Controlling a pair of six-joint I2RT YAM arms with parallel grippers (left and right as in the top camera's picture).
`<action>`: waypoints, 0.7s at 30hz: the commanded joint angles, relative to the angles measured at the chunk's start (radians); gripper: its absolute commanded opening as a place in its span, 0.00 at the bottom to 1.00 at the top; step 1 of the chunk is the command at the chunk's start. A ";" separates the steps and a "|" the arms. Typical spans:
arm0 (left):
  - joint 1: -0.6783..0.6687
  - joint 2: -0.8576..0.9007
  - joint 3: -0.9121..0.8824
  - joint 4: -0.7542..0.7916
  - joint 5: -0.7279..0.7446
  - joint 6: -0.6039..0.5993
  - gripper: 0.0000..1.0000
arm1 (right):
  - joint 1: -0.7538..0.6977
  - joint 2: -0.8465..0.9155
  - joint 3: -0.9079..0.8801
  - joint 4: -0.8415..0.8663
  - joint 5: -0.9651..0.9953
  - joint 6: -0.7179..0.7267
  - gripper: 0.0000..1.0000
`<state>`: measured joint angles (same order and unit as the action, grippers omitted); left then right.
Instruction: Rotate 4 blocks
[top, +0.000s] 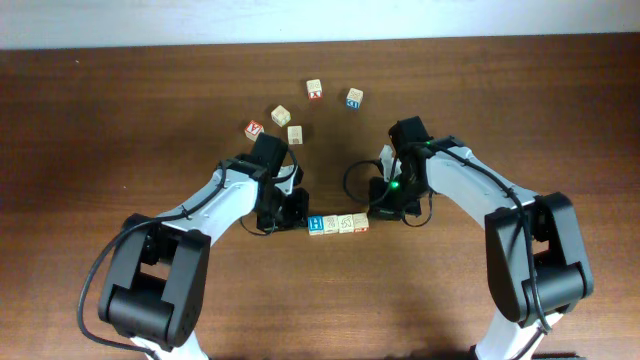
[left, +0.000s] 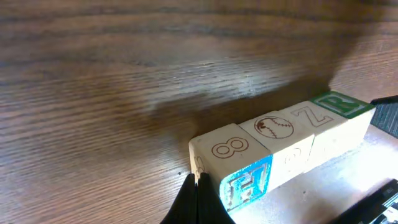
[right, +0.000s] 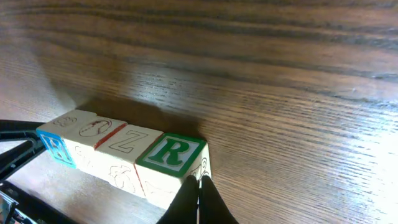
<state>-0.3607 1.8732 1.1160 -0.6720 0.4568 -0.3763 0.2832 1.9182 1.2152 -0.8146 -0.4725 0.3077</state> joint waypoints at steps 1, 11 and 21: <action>-0.003 0.008 0.007 0.009 0.066 0.103 0.00 | 0.013 0.008 -0.006 -0.005 -0.011 0.015 0.05; -0.003 0.008 0.016 0.010 0.070 0.138 0.00 | -0.002 0.008 -0.005 -0.029 0.013 0.011 0.04; -0.003 0.008 0.015 -0.039 0.014 -0.005 0.00 | -0.020 0.009 -0.024 -0.022 0.010 -0.024 0.04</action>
<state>-0.3607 1.8740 1.1175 -0.7105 0.4786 -0.3672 0.2409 1.9182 1.1999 -0.8398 -0.4549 0.3092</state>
